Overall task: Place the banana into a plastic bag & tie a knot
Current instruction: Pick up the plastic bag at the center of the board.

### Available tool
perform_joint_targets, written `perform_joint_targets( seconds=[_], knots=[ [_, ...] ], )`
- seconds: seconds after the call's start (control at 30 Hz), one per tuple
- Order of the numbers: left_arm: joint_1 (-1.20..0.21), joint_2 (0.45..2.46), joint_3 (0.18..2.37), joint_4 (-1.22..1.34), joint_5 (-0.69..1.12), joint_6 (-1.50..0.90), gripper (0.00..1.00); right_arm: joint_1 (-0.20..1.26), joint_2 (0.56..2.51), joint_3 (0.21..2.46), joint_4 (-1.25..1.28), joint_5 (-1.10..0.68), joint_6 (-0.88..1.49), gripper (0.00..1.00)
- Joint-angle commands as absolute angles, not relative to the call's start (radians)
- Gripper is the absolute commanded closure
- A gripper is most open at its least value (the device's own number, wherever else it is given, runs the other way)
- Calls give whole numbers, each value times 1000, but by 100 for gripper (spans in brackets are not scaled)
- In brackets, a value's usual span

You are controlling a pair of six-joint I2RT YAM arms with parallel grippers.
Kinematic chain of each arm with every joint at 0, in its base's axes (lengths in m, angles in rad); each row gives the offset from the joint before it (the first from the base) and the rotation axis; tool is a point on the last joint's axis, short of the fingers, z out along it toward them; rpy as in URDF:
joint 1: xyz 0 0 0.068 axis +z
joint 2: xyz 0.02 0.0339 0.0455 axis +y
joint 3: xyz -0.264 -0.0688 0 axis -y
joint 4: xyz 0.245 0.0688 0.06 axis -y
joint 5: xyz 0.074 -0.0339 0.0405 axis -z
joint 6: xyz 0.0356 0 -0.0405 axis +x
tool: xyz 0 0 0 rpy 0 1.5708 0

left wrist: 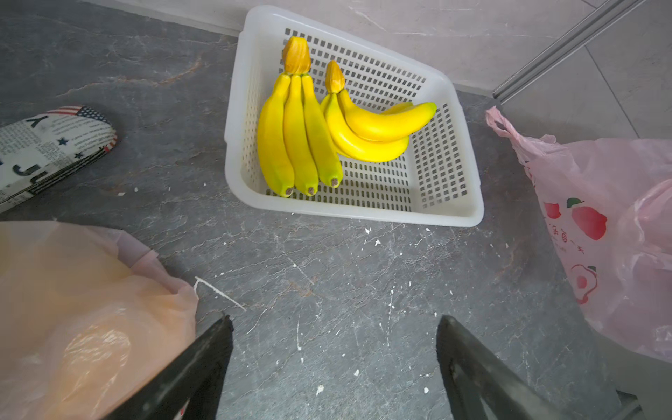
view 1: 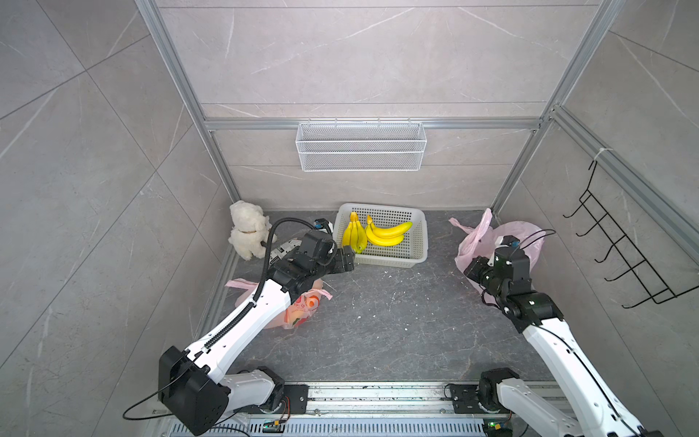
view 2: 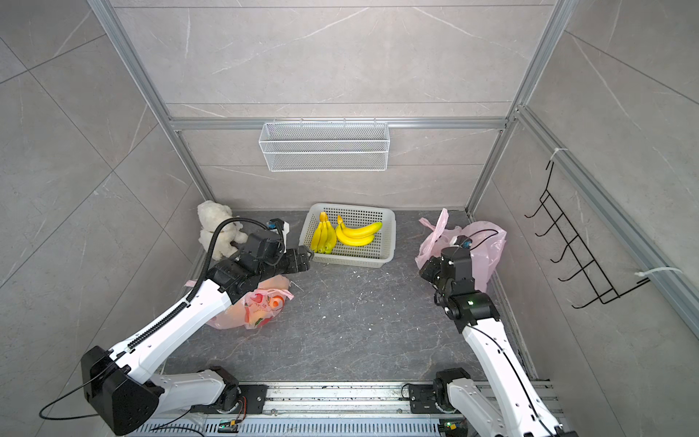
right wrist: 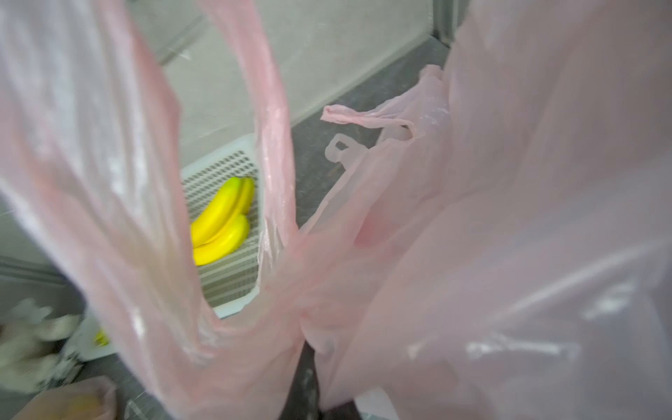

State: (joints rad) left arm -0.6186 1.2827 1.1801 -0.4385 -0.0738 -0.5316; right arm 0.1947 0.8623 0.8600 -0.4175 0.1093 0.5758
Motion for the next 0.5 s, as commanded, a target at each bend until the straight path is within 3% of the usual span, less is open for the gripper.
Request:
perform_joint_targets(
  seconds=[0.0, 0.17, 0.33, 0.47],
  knots=[
    [-657, 1331, 1252, -382, -20, -561, 10, 280, 803, 810, -371, 33, 607, 100],
    [-698, 1408, 1270, -326, 12, -620, 10, 456, 719, 659, -253, 30, 685, 100],
    [-732, 1509, 1302, -287, 49, -652, 10, 677, 624, 463, -160, 152, 730, 100],
    [-764, 1598, 1325, -234, 110, -706, 10, 757, 614, 364, -128, 199, 744, 100]
  ],
)
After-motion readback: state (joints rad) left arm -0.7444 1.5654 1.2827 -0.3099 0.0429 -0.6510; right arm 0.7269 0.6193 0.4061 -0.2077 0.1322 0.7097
